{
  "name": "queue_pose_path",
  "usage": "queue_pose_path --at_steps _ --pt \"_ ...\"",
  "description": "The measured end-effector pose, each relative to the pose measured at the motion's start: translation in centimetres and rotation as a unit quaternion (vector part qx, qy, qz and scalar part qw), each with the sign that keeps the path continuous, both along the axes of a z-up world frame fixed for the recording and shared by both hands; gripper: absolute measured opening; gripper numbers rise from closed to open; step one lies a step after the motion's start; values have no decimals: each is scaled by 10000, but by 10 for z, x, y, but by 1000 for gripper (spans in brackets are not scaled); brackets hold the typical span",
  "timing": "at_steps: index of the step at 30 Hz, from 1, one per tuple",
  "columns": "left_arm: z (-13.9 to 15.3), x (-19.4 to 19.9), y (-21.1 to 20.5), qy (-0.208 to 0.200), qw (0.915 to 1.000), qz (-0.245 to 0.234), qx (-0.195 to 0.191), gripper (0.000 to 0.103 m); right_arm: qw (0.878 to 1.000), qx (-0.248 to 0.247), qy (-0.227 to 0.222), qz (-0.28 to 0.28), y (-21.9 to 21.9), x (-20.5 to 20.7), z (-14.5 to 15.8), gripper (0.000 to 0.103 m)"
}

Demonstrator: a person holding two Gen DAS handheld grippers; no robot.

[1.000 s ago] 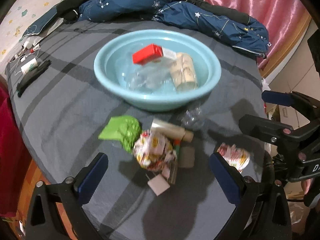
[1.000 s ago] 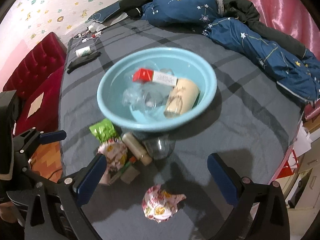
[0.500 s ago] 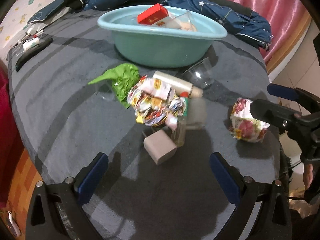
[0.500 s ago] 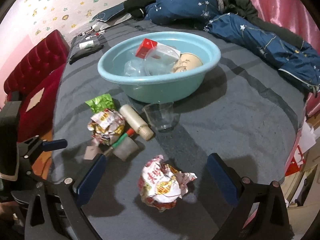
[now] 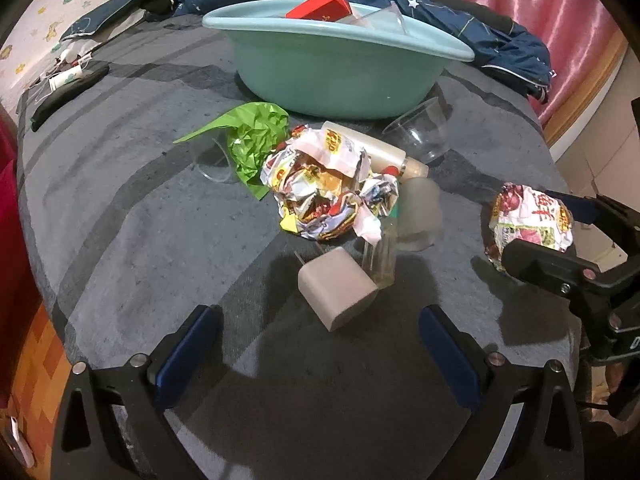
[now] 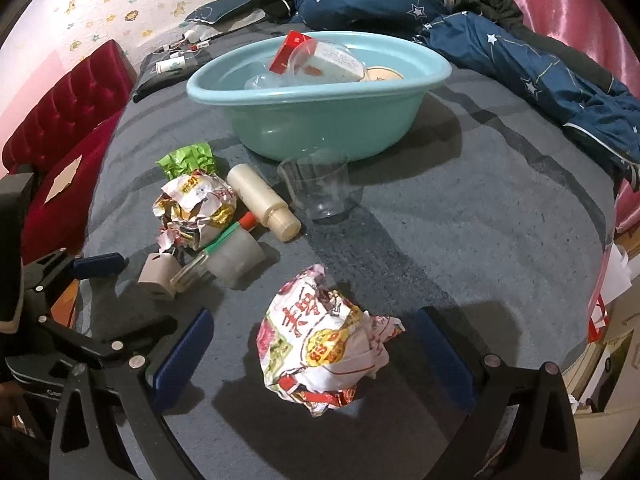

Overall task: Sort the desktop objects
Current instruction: 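Grasp the white charger plug with the left tool while the right tool grasps the crumpled snack wrapper, then carry the charger plug and snack wrapper over the light-blue basin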

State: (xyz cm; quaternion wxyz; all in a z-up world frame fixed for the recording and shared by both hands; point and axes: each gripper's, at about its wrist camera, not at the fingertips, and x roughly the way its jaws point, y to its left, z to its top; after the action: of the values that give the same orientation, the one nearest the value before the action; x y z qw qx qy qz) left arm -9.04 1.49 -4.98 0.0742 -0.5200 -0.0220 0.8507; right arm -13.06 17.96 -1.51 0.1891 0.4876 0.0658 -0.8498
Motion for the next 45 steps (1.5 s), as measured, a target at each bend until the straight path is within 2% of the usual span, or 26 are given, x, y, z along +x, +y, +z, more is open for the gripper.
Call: queue_pose_path --at_steps 6,8,12,14,15,16,17,20,30,45 --pt "-1 -4 2 66 10000 -14 -10 103 10000 -5 -15 22 0 -2 -5 100" --pt "-2 -6 5 72 10000 -39 -46 100 10000 -2 -71 27 -1 -3 -5 94" --pt "-4 -11 3 56 9999 -98 -62 82 9998 -34 -186 89 -4 -2 -5 83" --pt "-3 -12 3 87 9998 -150 -54 64 9998 14 -175 124 -5 -1 -4 80" --pt "-3 -12 4 93 9998 -160 -70 47 9998 30 -172 128 -6 -1 -4 76" --pt "-2 -12 4 95 9998 -179 -58 41 9997 39 -186 157 -7 0 -5 61" --pt "-1 -12 4 93 9998 -172 -42 41 9996 85 -192 179 -8 0 -4 51" --pt "2 -9 0 70 9998 -139 102 41 9997 41 -118 199 -8 5 0 50" --pt "13 5 3 172 9997 -172 67 41 9999 -1 -25 167 -3 15 8 49" --pt "42 25 7 462 9986 -244 73 41 9991 -42 388 135 5 40 33 49"
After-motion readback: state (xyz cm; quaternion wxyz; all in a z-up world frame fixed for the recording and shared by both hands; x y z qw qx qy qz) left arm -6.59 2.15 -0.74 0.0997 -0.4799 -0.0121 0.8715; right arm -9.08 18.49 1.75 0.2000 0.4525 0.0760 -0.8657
